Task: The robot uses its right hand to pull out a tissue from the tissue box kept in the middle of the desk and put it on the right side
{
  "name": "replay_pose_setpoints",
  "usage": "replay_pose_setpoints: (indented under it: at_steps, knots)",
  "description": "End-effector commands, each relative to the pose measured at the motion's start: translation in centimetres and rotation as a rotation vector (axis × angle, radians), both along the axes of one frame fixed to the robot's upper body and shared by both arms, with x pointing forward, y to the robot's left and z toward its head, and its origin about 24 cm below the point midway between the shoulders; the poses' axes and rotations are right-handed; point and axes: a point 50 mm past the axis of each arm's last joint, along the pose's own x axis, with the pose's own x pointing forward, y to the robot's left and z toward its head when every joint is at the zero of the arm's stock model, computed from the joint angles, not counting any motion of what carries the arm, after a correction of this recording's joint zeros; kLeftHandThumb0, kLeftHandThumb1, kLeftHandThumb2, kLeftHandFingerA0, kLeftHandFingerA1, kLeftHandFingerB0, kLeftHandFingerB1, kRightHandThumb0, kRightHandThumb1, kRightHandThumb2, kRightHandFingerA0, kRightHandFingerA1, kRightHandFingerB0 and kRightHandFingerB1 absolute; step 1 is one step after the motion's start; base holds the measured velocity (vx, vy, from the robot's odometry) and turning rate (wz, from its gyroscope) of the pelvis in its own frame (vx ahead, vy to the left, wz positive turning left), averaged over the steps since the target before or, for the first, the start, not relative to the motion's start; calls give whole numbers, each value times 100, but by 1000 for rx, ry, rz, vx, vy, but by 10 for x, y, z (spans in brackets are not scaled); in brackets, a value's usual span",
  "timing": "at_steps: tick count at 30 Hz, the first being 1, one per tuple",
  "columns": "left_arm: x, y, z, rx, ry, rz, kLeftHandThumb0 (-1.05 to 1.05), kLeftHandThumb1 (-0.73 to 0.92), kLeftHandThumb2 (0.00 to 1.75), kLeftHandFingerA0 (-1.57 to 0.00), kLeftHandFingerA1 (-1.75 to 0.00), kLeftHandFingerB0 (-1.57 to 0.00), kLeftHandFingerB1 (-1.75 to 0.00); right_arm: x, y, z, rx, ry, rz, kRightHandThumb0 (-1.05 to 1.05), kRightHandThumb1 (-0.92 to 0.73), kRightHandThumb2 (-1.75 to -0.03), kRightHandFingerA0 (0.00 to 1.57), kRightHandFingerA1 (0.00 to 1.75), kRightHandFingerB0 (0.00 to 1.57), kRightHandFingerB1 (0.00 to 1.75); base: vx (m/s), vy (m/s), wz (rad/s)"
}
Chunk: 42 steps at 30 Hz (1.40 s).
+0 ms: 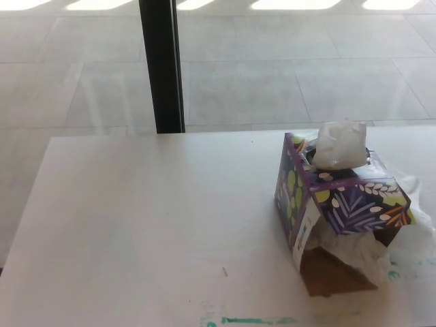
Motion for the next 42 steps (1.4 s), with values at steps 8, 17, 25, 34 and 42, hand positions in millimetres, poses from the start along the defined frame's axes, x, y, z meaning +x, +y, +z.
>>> replay_pose_setpoints:
  at_steps: [8,17,25,34,42]
  knots:
    - [-12,0,1,-1,-1,15,-76,90,67,-54,-61,-51,-47,-23,-23,8,54,138,-274,-84,-46,-86,0,19,0,2,0,0,0]
    - [5,3,8,20,-132,-31,-71,91,67,-54,-54,-48,-43,-56,-60,-65,601,21,-224,-71,-40,-89,82,82,58,66,0,0,0]
    - [91,11,69,175,-679,-216,-69,72,110,-53,-65,-42,-56,-196,-135,-142,1137,-795,-556,-82,-52,-100,76,94,45,70,0,0,0]
    - [81,4,51,159,-559,-233,-72,89,66,-63,-56,-52,-43,-240,-166,-168,1088,-682,-936,-79,-66,-60,73,116,49,80,0,0,0]
    - [63,6,38,110,-496,-146,-72,89,66,-59,-56,-50,-42,-261,-158,-198,995,-557,-1090,-75,-66,-61,54,103,49,83,0,0,0]
